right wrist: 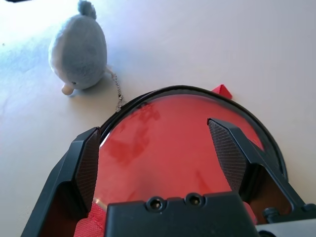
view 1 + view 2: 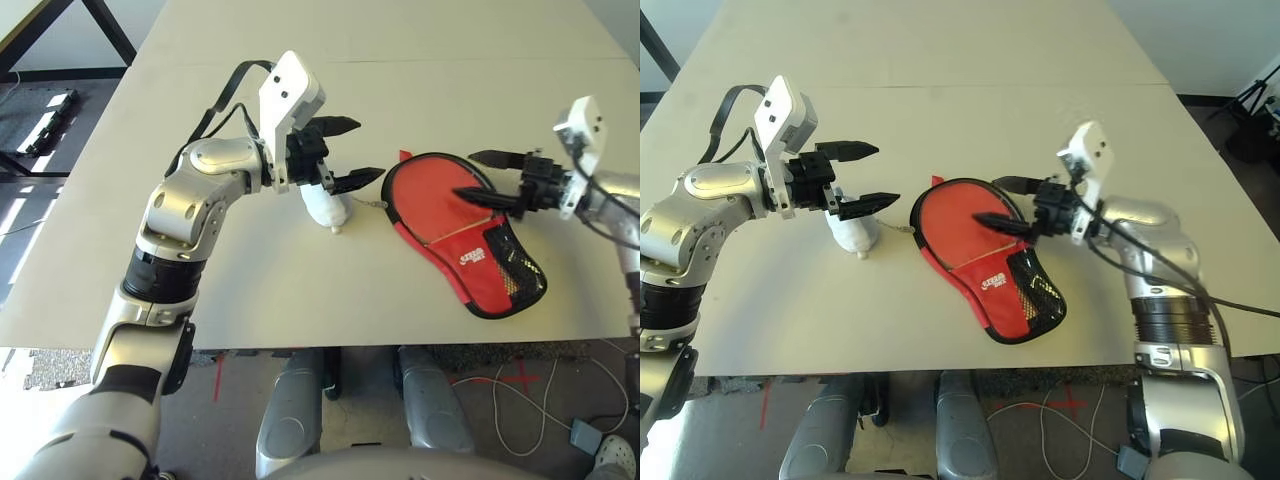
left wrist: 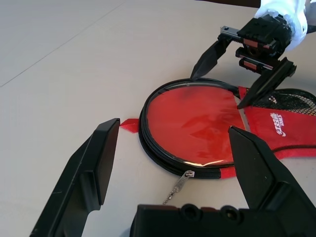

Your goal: Store the ping-pong paddle in its case and zip it.

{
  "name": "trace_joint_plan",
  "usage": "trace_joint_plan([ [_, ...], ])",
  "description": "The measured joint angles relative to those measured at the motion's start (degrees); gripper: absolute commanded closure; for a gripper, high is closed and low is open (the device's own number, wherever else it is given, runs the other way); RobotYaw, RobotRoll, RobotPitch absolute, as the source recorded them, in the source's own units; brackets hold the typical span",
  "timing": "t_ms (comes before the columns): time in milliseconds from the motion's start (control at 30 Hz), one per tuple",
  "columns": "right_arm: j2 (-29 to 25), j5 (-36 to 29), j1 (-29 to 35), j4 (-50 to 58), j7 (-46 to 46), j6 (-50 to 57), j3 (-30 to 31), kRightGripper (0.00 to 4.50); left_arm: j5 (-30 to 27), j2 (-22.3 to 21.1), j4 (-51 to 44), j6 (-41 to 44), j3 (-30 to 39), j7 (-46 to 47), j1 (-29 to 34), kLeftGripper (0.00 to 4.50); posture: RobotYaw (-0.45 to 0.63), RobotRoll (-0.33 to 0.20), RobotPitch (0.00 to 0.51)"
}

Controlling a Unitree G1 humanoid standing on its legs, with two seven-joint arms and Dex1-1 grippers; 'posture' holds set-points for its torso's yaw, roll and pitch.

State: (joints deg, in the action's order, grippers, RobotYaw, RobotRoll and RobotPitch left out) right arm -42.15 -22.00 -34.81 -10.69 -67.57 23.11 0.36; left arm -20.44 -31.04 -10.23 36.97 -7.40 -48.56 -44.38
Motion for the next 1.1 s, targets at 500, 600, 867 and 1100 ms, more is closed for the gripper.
trace_joint_plan([
  [500, 0.3, 6.7, 2.6, -3.2, -1.3, -3.0, 5.6, 0.03, -0.2, -2.5, -1.5, 6.5, 0.2, 1.8, 0.5, 0.0, 0.0, 0.0, 0.267],
  [600, 0.6, 7.0, 2.5, -3.7, -1.2, -3.5, 5.6, 0.03, -0.3, -3.8, -2.5, 7.9, 0.2, 1.8, 0.5, 0.0, 0.0, 0.0, 0.268],
  [867, 1.3, 7.4, 2.4, -4.0, -0.5, -4.0, 5.6, 0.03, -2.5, -7.3, -5.3, 19.9, 1.4, 3.5, 1.2, 0.0, 0.0, 0.0, 0.269],
  [1100, 1.6, 7.5, 2.5, -3.9, 0.0, -4.2, 5.6, 0.03, -3.7, -8.8, -6.2, 26.8, 4.1, 6.9, 5.4, 0.0, 0.01, 0.0, 0.276],
])
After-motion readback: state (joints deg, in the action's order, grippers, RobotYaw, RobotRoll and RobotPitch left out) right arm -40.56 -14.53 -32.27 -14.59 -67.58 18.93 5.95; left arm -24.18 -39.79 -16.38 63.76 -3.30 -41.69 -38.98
